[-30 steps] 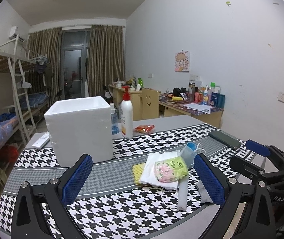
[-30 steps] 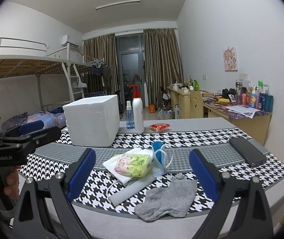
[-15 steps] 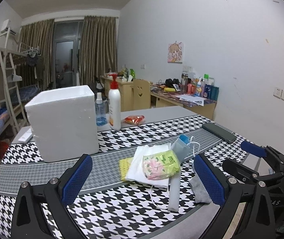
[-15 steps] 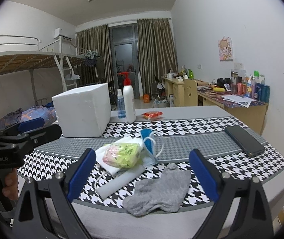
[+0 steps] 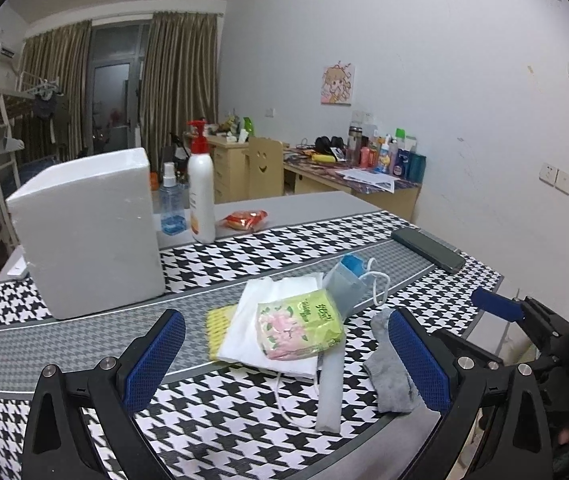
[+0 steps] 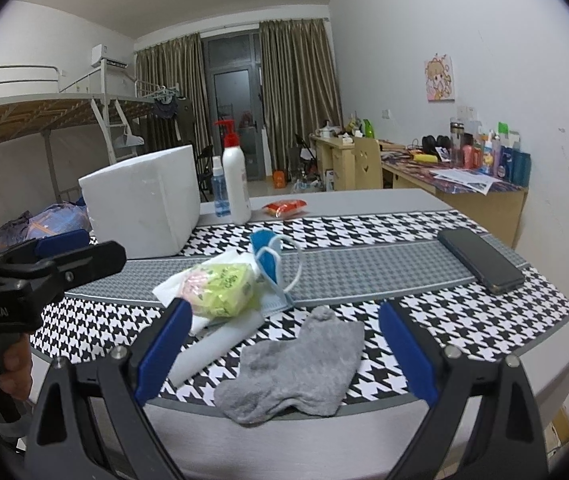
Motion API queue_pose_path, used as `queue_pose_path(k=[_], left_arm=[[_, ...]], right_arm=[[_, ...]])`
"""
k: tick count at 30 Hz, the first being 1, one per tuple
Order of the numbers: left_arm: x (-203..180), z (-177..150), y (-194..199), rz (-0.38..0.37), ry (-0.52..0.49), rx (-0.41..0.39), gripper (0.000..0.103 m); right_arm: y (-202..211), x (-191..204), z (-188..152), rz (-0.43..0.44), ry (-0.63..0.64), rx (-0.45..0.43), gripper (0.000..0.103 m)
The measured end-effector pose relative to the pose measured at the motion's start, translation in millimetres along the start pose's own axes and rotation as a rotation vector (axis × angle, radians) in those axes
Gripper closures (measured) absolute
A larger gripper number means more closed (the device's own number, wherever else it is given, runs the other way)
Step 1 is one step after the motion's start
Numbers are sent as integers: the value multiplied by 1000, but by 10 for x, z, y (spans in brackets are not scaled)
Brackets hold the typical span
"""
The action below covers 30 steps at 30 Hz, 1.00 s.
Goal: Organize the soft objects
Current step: 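Lower the left tool onto the green tissue pack while the right tool approaches the grey sock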
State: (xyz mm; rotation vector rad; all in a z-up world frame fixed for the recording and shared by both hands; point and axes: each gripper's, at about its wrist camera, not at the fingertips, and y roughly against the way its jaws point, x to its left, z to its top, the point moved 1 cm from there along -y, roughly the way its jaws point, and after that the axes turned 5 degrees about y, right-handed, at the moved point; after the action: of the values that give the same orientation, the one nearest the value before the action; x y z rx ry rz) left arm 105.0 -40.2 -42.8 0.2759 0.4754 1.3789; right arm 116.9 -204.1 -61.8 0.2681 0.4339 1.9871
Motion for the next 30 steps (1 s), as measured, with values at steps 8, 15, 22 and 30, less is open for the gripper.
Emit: queue_pose_path(k=[8,15,22,30], left_arm=[[-69,17,-244,-1,0,54,1],[-105,23,-416,5,-7,92,1],[-121,-6,-662,23,19,165,1],[-169,-71,-863,64,36,214,4]], right_arm=[[-118,-146,-82,-32,-22,40,7],[-194,-226,-138,-44,-17,75,7],[-288,-295,-189,-23,-44,124,7],[-385,-332,-264,-10,-61,157,7]])
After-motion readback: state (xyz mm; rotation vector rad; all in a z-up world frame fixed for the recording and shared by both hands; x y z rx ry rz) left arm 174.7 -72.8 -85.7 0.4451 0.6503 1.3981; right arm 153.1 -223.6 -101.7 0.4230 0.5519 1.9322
